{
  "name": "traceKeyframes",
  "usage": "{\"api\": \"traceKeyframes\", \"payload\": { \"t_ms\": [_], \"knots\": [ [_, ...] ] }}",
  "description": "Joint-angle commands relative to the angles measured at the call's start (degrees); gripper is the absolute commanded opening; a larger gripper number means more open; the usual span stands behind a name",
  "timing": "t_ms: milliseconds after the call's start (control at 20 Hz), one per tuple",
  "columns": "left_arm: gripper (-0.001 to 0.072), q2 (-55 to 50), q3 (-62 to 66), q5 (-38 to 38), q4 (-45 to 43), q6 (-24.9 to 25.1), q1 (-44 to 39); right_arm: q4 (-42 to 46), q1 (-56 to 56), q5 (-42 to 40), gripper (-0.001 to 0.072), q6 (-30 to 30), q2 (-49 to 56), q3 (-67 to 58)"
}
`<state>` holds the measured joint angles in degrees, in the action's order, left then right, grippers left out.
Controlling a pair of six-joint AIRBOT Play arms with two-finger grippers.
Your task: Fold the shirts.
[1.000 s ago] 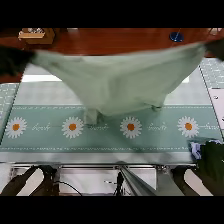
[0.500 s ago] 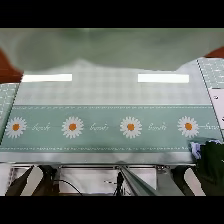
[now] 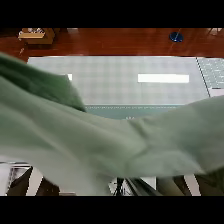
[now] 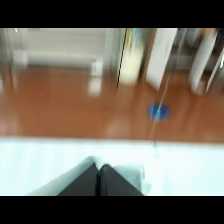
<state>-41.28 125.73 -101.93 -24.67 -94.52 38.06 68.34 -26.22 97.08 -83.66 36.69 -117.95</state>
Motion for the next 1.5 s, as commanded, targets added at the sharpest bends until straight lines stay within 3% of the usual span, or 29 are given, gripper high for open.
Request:
{"api": "traceKeyframes", "payload": {
  "t_ms": [0,200,350,550,700,900,1050,1350,1450],
  "knots": [
    [0.0039,1.9,-2.4,-3.6,-12.8,0.3,-2.5,-4.5,0.0,8.2,0.0015,0.0,-0.3,7.6],
    [0.0039,5.4,-21.5,-3.6,-12.9,3.7,-2.6,-7.3,0.0,8.2,0.0015,2.1,1.3,26.4],
    [0.0039,7.7,-40.9,-3.6,-12.9,6.4,-2.7,-10.5,0.0,3.4,0.0015,2.3,4.3,38.8],
    [0.0039,8.1,-61.8,0.3,-9.9,6.7,-5.7,-11.7,2.5,-0.7,0.0015,2.2,12.8,43.3],
    [0.004,6.9,-72.1,12.9,-9.9,10.8,-10.1,-10.7,10.0,-8.5,0.0016,2.5,20.4,43.3],
    [0.004,-0.5,-75.3,30.4,-9.8,19.5,-14.9,-9.0,17.6,-31.4,0.0016,4.4,30.4,43.3],
    [0.004,-6.5,-75.3,43.2,-9.8,23.3,-17.6,-10.0,18.3,-44.3,0.0016,1.6,35.9,43.3],
    [0.0041,-15.0,-75.3,65.9,-8.5,33.2,-25.9,-8.1,18.2,-51.4,0.0016,0.0,43.8,43.3],
    [0.0041,-18.8,-75.3,68.7,-8.5,35.3,-30.3,-8.2,18.2,-50.6,0.0016,0.0,46.7,43.3]
  ]
}}
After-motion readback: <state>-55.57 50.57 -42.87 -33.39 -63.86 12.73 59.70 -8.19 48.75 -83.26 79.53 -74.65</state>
